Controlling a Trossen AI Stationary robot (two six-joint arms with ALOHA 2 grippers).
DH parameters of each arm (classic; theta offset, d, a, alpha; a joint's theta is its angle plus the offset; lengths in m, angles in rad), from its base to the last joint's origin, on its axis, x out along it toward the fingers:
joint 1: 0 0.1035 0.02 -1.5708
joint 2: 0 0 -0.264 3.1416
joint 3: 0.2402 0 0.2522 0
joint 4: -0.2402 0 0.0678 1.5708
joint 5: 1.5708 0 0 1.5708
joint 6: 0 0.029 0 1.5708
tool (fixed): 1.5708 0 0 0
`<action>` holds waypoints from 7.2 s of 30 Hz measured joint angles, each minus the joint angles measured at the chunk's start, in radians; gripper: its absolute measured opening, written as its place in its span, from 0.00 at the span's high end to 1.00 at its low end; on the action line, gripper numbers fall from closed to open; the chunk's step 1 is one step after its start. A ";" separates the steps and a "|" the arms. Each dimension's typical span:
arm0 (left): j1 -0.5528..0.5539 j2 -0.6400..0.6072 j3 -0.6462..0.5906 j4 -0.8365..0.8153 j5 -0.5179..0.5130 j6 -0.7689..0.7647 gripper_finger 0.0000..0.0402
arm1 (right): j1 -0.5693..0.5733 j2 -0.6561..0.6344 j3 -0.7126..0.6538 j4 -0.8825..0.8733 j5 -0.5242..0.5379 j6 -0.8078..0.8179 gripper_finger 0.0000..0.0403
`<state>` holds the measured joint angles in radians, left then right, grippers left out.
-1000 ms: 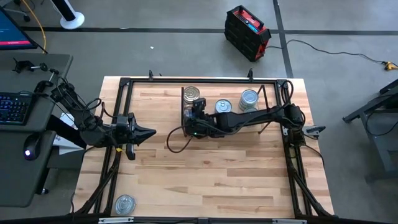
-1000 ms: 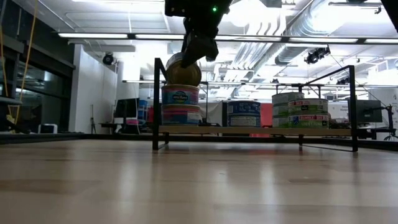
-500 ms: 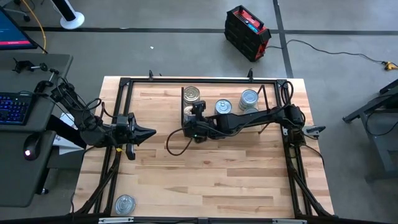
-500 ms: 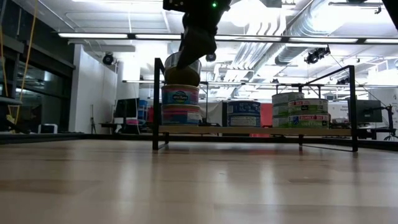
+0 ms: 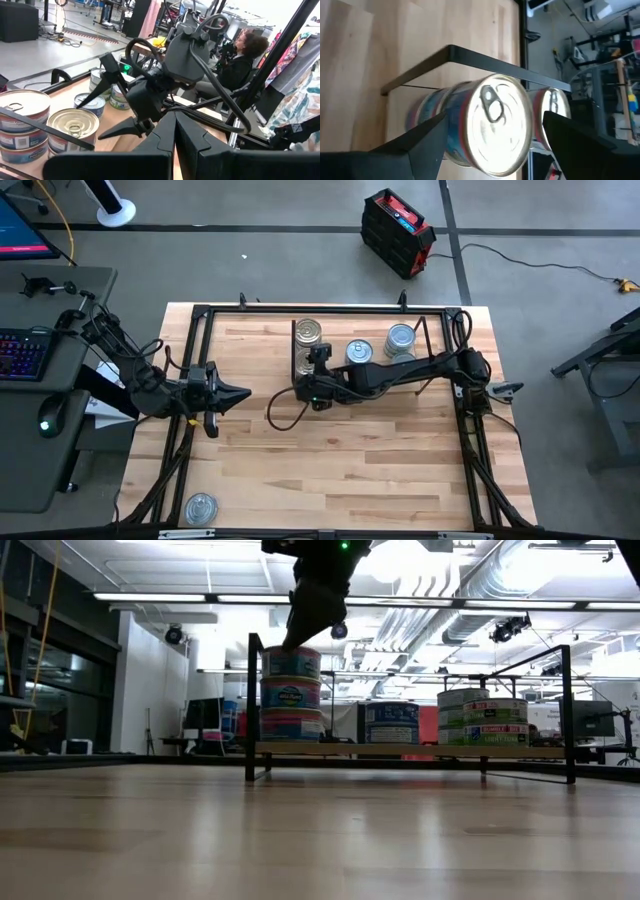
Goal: Stack canned seafood by type on shelf
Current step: Stack the blue tuna can on top of the other blue tuna can on the shelf
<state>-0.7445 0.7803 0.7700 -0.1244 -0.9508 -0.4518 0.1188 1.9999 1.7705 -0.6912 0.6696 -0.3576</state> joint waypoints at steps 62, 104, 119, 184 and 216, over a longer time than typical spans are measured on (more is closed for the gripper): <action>-0.183 1.002 0.359 -0.739 1.425 -1.286 1.00 | 0.441 -0.252 -0.607 0.288 -0.505 0.928 0.42; 0.330 0.925 0.416 -0.259 0.793 -0.064 1.00 | 0.412 -0.399 -0.607 0.138 -0.353 1.212 0.87; 0.363 0.936 0.124 0.163 0.700 0.006 1.00 | 0.321 -0.197 -0.607 0.318 -0.350 1.547 0.37; 0.273 0.858 -0.068 0.248 0.596 0.036 1.00 | 0.144 -0.056 -0.607 0.488 -0.598 1.708 1.00; 0.208 0.990 -0.075 0.308 0.568 -0.007 1.00 | 0.215 -0.062 -0.508 0.624 -0.584 1.801 1.00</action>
<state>-0.5365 1.7702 0.6952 0.1835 -0.3824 -0.4591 0.3343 1.9379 1.2623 -0.0673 0.0856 1.4433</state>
